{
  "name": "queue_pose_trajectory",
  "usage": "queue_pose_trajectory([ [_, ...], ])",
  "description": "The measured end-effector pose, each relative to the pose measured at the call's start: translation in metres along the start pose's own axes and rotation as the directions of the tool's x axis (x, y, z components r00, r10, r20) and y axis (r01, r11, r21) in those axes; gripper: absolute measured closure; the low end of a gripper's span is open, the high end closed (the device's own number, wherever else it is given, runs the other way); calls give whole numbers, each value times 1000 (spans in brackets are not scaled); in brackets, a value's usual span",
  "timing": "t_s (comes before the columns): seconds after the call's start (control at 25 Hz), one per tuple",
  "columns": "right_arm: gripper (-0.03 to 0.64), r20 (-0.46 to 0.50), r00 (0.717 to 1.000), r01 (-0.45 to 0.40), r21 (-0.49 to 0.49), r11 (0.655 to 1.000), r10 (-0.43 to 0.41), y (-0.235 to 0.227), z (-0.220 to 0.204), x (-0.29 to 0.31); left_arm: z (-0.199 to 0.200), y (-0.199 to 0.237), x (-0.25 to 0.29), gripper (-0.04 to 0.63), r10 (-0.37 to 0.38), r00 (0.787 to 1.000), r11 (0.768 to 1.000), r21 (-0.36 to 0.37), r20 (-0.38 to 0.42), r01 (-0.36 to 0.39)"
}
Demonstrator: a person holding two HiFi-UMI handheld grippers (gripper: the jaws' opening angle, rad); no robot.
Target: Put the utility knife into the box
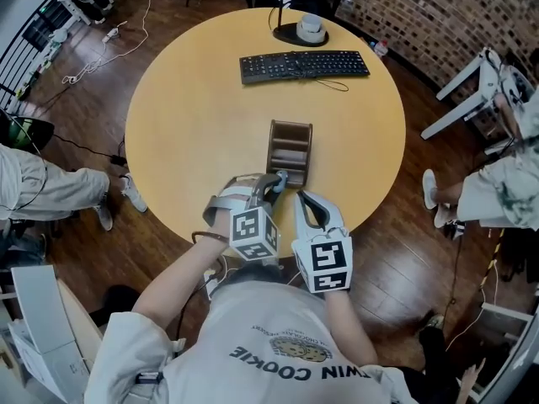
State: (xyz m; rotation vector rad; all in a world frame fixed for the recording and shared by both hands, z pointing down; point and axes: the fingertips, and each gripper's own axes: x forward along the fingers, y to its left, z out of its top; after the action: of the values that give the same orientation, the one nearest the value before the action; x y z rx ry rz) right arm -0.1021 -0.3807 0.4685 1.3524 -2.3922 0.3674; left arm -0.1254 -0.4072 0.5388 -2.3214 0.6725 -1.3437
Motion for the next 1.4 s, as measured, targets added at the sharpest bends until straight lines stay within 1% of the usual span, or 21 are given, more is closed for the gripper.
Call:
queue_pose_trajectory([
  [0.28, 615, -8, 1000, 12, 5, 1000, -12, -6, -3, 4, -9, 0, 19, 522, -38, 999, 996, 74, -33, 40],
  [0.64, 615, -17, 1000, 20, 7, 1000, -20, -10, -5, 3, -21, -4, 33, 518, -39, 997, 991, 128, -64, 47],
  [0.72, 615, -19, 1000, 19, 9, 1000, -19, -12, -6, 3, -19, -5, 33, 514, -48, 997, 991, 121, -64, 56],
  [0.8, 615, -20, 1000, 16, 9, 1000, -16, -12, -6, 0, -17, -7, 31, 495, -64, 996, 991, 110, -64, 70],
  [0.88, 615, -17, 1000, 11, 6, 1000, -11, -10, -7, -3, -16, -11, 28, 458, -72, 995, 991, 106, -69, 79],
  [0.92, 615, -15, 1000, 9, 5, 1000, -9, -10, -7, -4, -16, -12, 27, 456, -69, 995, 992, 105, -70, 76],
  [1.04, 615, -12, 1000, -2, 1, 1000, 2, -12, -11, -4, -18, -13, 28, 443, -43, 996, 995, 90, -74, 50],
  [1.2, 615, -7, 1000, -24, -1, 1000, 24, -8, -13, -14, -18, -12, 19, 443, 0, 996, 998, 60, -86, 5],
  [1.4, 615, -4, 998, -63, -13, 998, 62, -4, -21, -29, -16, -15, 2, 443, 58, 992, 998, -1, -110, -59],
])
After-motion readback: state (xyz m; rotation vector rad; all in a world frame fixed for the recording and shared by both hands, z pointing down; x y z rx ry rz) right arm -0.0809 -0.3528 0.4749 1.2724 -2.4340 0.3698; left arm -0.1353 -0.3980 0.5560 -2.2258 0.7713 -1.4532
